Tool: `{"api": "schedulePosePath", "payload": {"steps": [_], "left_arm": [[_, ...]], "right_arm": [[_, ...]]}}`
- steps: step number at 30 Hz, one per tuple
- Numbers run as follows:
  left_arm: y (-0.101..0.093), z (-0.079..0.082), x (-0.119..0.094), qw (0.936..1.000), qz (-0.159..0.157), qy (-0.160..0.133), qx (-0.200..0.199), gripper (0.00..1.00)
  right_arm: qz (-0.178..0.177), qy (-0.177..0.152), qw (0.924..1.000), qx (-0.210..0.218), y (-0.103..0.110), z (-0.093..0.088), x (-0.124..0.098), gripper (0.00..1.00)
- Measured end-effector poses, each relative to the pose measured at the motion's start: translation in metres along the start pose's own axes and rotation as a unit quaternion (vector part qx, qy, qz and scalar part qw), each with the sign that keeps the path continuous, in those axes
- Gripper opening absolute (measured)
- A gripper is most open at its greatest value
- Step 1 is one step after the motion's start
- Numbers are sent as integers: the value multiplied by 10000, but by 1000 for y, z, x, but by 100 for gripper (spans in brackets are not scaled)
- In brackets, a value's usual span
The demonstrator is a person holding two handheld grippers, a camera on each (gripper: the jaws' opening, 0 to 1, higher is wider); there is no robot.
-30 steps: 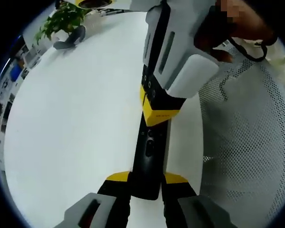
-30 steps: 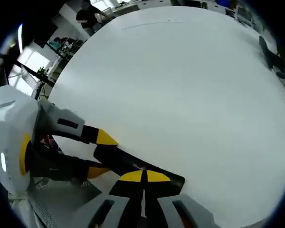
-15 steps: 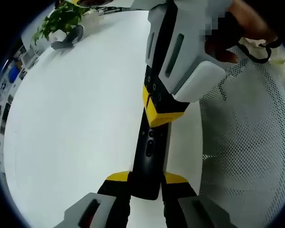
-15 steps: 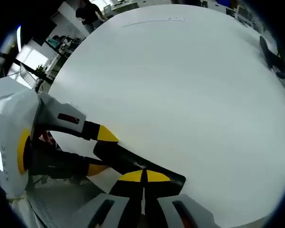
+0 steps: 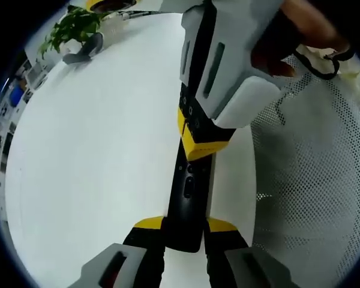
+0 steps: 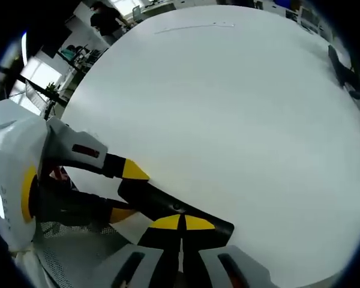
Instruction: Press the specified remote control buttons in sequence, fully releasing each button before pressing the next.
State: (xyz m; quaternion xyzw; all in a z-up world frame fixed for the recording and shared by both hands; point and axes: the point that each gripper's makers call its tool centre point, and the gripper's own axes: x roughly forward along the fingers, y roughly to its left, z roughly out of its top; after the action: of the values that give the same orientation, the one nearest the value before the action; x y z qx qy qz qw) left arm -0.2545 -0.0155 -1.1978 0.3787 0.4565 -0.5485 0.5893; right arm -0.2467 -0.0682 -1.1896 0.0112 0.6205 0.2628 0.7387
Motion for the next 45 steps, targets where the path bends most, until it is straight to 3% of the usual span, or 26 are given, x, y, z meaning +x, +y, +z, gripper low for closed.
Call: {"api": "schedulePosePath", "payload": {"steps": [29,45], "left_arm": [[0,1,0,10000,-50,-6,-85,24],[-1,0,1,10000,1,66,2,25]], "right_arm": [[-80,155,9998,-38,-4,-12,-9,0],[-141,119,9996,-193,-7,-13,-2,0]]}}
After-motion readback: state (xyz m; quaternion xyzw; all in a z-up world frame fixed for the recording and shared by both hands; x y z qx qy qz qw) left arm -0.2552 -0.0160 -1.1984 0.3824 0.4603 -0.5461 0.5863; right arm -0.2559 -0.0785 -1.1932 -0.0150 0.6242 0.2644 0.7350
